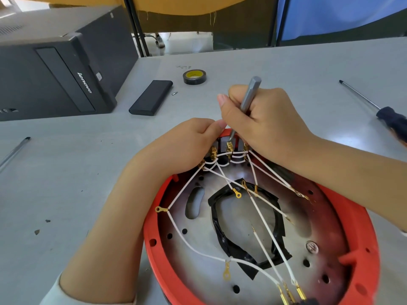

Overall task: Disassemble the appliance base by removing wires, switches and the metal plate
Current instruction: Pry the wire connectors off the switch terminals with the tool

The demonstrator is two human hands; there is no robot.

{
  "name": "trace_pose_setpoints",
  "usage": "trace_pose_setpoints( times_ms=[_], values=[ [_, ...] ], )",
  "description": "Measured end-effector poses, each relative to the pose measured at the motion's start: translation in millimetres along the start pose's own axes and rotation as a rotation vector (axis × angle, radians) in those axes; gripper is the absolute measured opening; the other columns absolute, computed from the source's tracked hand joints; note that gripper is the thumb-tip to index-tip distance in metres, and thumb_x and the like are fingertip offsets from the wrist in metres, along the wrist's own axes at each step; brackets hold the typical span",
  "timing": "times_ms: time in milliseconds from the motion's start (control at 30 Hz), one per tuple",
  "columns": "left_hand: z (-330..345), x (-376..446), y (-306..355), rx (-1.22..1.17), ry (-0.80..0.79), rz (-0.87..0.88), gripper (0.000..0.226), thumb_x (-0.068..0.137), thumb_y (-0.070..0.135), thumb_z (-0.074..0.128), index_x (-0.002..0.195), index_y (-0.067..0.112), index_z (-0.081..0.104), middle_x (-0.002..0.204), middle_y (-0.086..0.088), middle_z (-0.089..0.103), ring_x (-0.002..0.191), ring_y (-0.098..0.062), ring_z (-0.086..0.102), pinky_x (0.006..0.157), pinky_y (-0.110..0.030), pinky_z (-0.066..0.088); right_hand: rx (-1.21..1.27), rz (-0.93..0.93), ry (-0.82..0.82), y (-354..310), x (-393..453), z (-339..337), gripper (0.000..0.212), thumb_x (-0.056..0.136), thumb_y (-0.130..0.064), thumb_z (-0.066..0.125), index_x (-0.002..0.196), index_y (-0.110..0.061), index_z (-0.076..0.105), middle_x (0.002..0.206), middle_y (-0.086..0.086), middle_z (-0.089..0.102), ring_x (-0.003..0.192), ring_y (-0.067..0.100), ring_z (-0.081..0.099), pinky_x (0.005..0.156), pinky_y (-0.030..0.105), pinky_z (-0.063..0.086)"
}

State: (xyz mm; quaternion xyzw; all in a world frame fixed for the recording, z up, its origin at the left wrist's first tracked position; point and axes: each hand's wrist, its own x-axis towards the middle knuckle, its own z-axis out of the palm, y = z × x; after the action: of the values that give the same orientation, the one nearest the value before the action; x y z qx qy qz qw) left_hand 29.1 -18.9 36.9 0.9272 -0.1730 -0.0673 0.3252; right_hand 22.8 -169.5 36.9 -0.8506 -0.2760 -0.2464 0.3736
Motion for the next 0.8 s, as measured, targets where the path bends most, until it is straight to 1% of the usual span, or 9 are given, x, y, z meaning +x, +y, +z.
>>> trace_pose_setpoints(
  times_ms=[67, 100, 167, 267, 367, 567, 633, 700, 800],
  values=[
    [0.1, 0.3, -0.6, -0.011, -0.009, -0.008, 0.054, 0.1, 0.044, 0.03, 0.106, 0.0, 0.061, 0.094, -0.017, 0.065, 0.085, -0.027, 0.058, 0.083, -0.033, 0.045, -0.043, -0.028, -0.005, -0.6, -0.6, 1.1, 0.043, 0.098, -0.022, 0.046, 0.059, -0.027, 0.028, 0.047, -0.01, 0.028, 0.047, 0.012, 0.039, 0.047, 0.016, 0.028],
    [0.1, 0.5, -0.9, -0.013, -0.01, -0.009, 0.054, 0.1, 0.043, 0.03, 0.106, 0.0, 0.061, 0.088, -0.014, 0.065, 0.079, -0.024, 0.057, 0.08, -0.029, 0.045, -0.056, -0.04, -0.005, -0.5, -0.6, 1.2, 0.044, 0.098, -0.023, 0.046, 0.06, -0.028, 0.026, 0.046, -0.011, 0.027, 0.046, 0.011, 0.039, 0.047, 0.015, 0.027],
    [0.0, 0.4, -0.8, -0.005, -0.009, -0.012, 0.053, 0.1, 0.043, 0.03, 0.104, 0.001, 0.061, 0.078, -0.009, 0.06, 0.063, -0.012, 0.048, 0.063, -0.023, 0.042, -0.075, -0.067, -0.004, -0.6, -0.8, 1.1, 0.044, 0.098, -0.024, 0.046, 0.061, -0.031, 0.024, 0.046, -0.011, 0.026, 0.045, 0.01, 0.038, 0.047, 0.015, 0.027],
    [0.3, -0.2, 0.2, 0.002, -0.003, -0.004, 0.051, 0.1, 0.04, 0.03, 0.099, -0.002, 0.06, 0.07, -0.008, 0.054, 0.051, -0.005, 0.037, 0.049, -0.019, 0.034, -0.153, -0.132, -0.018, -4.2, -2.1, 0.9, 0.044, 0.098, -0.025, 0.045, 0.063, -0.033, 0.02, 0.047, -0.01, 0.023, 0.041, 0.012, 0.032, 0.046, 0.017, 0.024],
    [0.0, -1.7, 1.3, 0.005, -0.001, 0.004, 0.048, 0.1, 0.033, 0.03, 0.094, -0.006, 0.057, 0.068, -0.005, 0.047, 0.053, -0.007, 0.034, 0.047, -0.02, 0.029, -0.225, -0.208, -0.035, -7.2, -5.2, 0.1, 0.034, 0.097, -0.026, 0.043, 0.068, -0.023, 0.025, 0.048, -0.004, 0.025, 0.042, 0.018, 0.027, 0.045, 0.027, 0.024],
    [-1.7, -2.7, 0.8, 0.004, -0.024, -0.004, 0.038, 0.096, 0.019, 0.03, 0.096, -0.008, 0.056, 0.072, -0.009, 0.05, 0.059, -0.013, 0.037, 0.056, -0.025, 0.033, -0.282, -0.285, -0.083, -9.9, -7.8, 0.7, 0.029, 0.096, -0.025, 0.043, 0.071, -0.02, 0.03, 0.048, 0.0, 0.03, 0.042, 0.026, 0.033, 0.042, 0.03, 0.03],
    [-1.2, -2.0, 1.2, 0.01, -0.013, 0.001, 0.039, 0.098, 0.021, 0.03, 0.095, -0.007, 0.057, 0.071, -0.011, 0.051, 0.058, -0.013, 0.037, 0.054, -0.023, 0.033, -0.242, -0.227, -0.096, -9.6, -5.6, 1.3, 0.034, 0.097, -0.025, 0.043, 0.066, -0.024, 0.028, 0.048, -0.003, 0.029, 0.042, 0.02, 0.033, 0.045, 0.028, 0.028],
    [-0.2, -1.0, 1.7, 0.023, -0.006, 0.009, 0.046, 0.101, 0.03, 0.03, 0.099, -0.005, 0.058, 0.079, -0.019, 0.056, 0.064, -0.015, 0.042, 0.059, -0.028, 0.036, -0.114, -0.105, -0.091, -8.1, -1.1, 1.4, 0.042, 0.098, -0.022, 0.045, 0.061, -0.031, 0.026, 0.047, -0.008, 0.028, 0.043, 0.013, 0.033, 0.048, 0.019, 0.025],
    [0.4, -0.1, 1.7, 0.03, -0.003, 0.01, 0.053, 0.101, 0.04, 0.028, 0.106, -0.001, 0.06, 0.082, -0.015, 0.059, 0.069, -0.017, 0.05, 0.066, -0.026, 0.038, 0.081, 0.12, -0.098, -0.3, 9.7, 2.0, 0.043, 0.096, -0.019, 0.048, 0.055, -0.022, 0.036, 0.042, -0.007, 0.038, 0.044, 0.008, 0.041, 0.047, 0.014, 0.03]
  ],
)
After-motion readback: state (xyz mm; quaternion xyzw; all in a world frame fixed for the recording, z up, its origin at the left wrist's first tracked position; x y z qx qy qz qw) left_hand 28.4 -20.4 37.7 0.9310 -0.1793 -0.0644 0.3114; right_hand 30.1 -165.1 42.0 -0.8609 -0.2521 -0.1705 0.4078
